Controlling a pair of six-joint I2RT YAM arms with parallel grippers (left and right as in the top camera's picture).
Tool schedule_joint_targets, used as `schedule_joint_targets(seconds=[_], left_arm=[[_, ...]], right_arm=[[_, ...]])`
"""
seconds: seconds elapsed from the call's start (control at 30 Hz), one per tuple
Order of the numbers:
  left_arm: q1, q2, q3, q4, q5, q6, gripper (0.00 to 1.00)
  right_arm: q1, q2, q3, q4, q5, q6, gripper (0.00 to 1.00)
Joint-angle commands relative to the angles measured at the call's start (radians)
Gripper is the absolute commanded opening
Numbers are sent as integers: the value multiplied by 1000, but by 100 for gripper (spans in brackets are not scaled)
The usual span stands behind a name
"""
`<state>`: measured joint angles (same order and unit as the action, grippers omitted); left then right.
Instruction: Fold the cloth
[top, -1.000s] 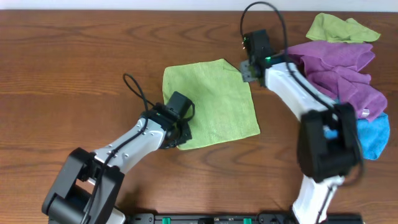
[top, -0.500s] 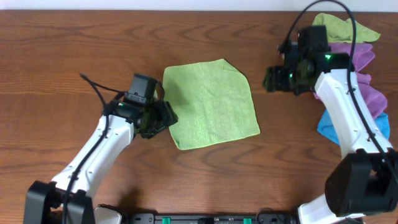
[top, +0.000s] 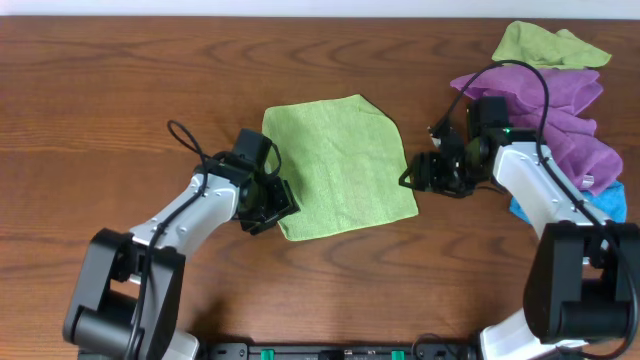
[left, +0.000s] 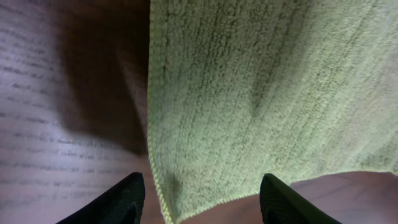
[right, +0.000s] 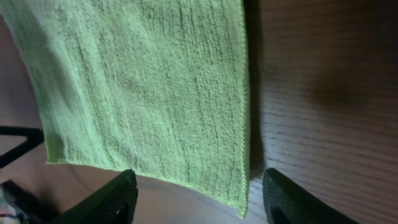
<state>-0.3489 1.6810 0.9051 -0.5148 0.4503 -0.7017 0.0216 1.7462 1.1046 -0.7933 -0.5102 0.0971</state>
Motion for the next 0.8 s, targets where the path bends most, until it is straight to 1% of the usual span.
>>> schedule_joint_targets(seconds=[0.0,0.03,0.13,0.23,0.4,0.5,0.57,0.6,0.63,0.73,0.77], left_arm=[[-1,13,-13,-5,14,29,59],[-4,13,-13,-12,14,29,59],[-23,13,-15,-21,16,33,51],[-38,13,-19,-42,16,33,48],[-51,13,-21,-63,4,34,47],[-51,13,-31,-64,-15,33,44],[-51,13,-43,-60,-20,32,39],[-51,13,-54,-50,-21,31,34],[-51,13,-65,-35,-20,22,25],[-51,13,-68,-23,-20,13,14],[-51,13,-68,-22,-19,13,12]], right_arm=[[-5,34,-9,6,-51,12,63],[-5,42,-9,12,-63,16,62],[-5,80,-9,20,-80,33,58],[-5,102,-9,20,-82,37,57],[-9,105,-9,22,-82,39,57],[-14,105,-9,19,-82,45,57],[-14,105,-9,11,-82,45,57],[-14,105,-9,3,-82,45,57],[-14,105,-9,-8,-82,44,55],[-14,105,-9,-23,-81,44,50],[-14,105,-9,-28,-77,41,51]])
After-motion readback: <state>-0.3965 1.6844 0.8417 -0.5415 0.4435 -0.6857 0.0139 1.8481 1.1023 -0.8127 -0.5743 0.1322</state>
